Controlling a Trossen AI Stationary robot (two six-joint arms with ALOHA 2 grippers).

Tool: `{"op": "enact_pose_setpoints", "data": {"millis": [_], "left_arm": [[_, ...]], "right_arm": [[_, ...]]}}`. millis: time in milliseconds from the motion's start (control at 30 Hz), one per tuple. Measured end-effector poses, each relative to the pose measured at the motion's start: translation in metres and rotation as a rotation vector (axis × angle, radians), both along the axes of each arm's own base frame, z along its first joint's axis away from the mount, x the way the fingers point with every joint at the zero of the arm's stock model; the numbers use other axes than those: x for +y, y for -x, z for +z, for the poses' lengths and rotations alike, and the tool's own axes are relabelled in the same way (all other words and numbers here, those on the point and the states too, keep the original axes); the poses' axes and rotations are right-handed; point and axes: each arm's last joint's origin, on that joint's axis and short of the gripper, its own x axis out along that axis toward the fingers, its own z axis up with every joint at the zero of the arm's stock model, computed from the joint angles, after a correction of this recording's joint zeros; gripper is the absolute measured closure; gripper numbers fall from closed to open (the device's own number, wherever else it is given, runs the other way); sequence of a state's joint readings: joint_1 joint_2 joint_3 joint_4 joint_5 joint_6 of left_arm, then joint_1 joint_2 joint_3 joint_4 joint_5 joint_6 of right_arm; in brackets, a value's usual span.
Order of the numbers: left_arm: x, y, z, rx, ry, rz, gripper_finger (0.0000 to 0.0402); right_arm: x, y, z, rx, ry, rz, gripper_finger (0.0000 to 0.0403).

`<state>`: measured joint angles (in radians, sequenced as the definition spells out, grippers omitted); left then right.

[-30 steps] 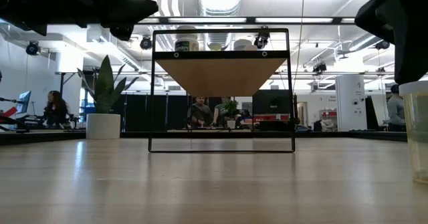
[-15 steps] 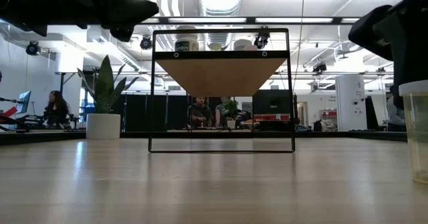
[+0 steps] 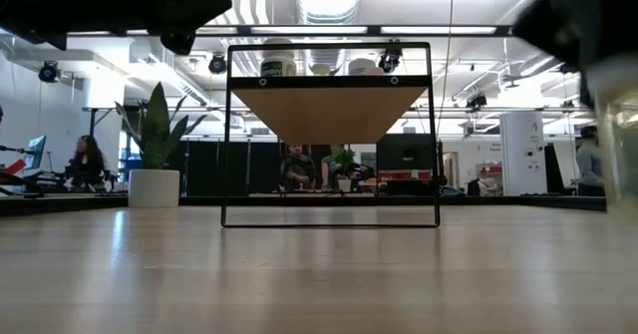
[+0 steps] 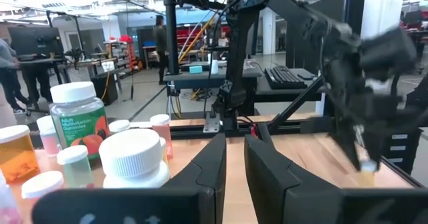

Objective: Pick and place medicine bottles onto shelf by color
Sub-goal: Put the yellow pill bottle on the shelf

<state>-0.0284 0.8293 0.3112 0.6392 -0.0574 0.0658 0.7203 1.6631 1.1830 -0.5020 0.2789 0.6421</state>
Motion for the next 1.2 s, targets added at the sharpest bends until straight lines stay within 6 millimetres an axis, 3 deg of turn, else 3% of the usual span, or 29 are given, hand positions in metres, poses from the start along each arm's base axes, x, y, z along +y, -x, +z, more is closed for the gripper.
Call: {"op": "enact_pose_setpoints", "data": {"millis": [167,333,467,633,867,1033,1200], "left_arm": [[0.000,0.000,-0.002,0.008,0.000,0.000,0.0366],[0.000,0.000,-0.003,0.012,0.000,-0.001,0.0366],[0.000,0.000,-0.003,0.012,0.001,-0.002,0.0366],[0.000,0.001,-0.009,0.028,0.002,-0.004,0.0366],[0.000,0.003,-0.015,0.044,0.006,-0.004,0.0366],[0.000,0.003,-0.015,0.041,0.006,-0.003,0.0366],[0.000,0.004,-0.013,0.027,0.006,-0.003,0.0366]], "right_arm": [[-0.010,-0.009,0.046,-0.042,-0.013,-0.004,0.0285],[-0.037,-0.025,0.106,-0.072,0.043,0.002,0.0278],[-0.076,-0.039,0.152,-0.076,0.076,-0.071,0.0267],[-0.135,-0.050,0.182,-0.059,0.148,-0.162,0.0265],[-0.203,-0.060,0.186,-0.020,0.170,-0.258,0.0264],[-0.219,-0.063,0.171,0.019,0.164,-0.313,0.0264],[-0.221,-0.066,0.149,0.049,0.156,-0.341,0.0264]]}}
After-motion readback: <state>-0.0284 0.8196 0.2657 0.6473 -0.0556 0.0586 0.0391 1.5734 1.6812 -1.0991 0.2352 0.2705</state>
